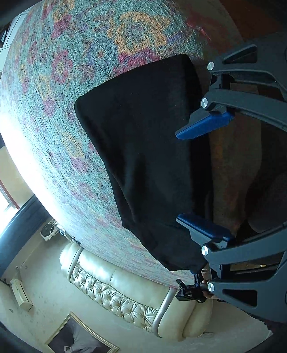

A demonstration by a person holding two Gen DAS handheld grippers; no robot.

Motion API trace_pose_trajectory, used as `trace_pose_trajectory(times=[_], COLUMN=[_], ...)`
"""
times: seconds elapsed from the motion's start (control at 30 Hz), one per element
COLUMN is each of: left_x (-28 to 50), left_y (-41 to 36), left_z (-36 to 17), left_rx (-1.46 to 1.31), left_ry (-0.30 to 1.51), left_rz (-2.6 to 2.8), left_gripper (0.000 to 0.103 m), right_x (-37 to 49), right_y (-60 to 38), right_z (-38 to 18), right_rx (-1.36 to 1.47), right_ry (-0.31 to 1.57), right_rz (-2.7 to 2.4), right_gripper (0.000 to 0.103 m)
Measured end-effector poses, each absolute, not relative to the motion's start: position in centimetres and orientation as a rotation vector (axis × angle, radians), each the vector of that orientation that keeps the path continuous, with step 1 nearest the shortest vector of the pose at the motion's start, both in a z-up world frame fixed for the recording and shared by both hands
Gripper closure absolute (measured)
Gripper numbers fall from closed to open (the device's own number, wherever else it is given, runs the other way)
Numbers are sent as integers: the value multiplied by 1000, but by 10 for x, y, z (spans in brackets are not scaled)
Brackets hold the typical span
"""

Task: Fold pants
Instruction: 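Grasp the end of the black pants with the left gripper and lift it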

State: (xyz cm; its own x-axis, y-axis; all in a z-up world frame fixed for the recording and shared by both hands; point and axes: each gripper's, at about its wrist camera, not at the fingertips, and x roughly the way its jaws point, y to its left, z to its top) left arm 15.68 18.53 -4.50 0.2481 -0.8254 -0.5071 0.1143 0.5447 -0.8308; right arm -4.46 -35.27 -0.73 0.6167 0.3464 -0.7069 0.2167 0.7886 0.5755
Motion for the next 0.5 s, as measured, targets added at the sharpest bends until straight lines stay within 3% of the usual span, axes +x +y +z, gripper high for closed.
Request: trace_pose_trajectory(times=[0.13,0.2,0.27,0.33,0.5], left_x=[162,165,166,166,159], left_y=[182,182,181,176,172], left_z=[-51,-54,-65,-77,-72], left_rx=[-839,-867,-865,-835,-883], left_ry=[1109,1102,1168,1223,1182], left_rz=[-745,-739,-701,-653,-626], left_gripper=[6,15,62,85,88], right_x=[-41,-40,-40,-39,-39], right_y=[-349,-348,-348,-349,-349], right_z=[-8,-7,-7,-9,-10], right_rx=[658,657,658,654,655], right_ry=[935,934,934,935,931], right_rz=[82,82,82,83,71], right_gripper=[33,33,33,33,33])
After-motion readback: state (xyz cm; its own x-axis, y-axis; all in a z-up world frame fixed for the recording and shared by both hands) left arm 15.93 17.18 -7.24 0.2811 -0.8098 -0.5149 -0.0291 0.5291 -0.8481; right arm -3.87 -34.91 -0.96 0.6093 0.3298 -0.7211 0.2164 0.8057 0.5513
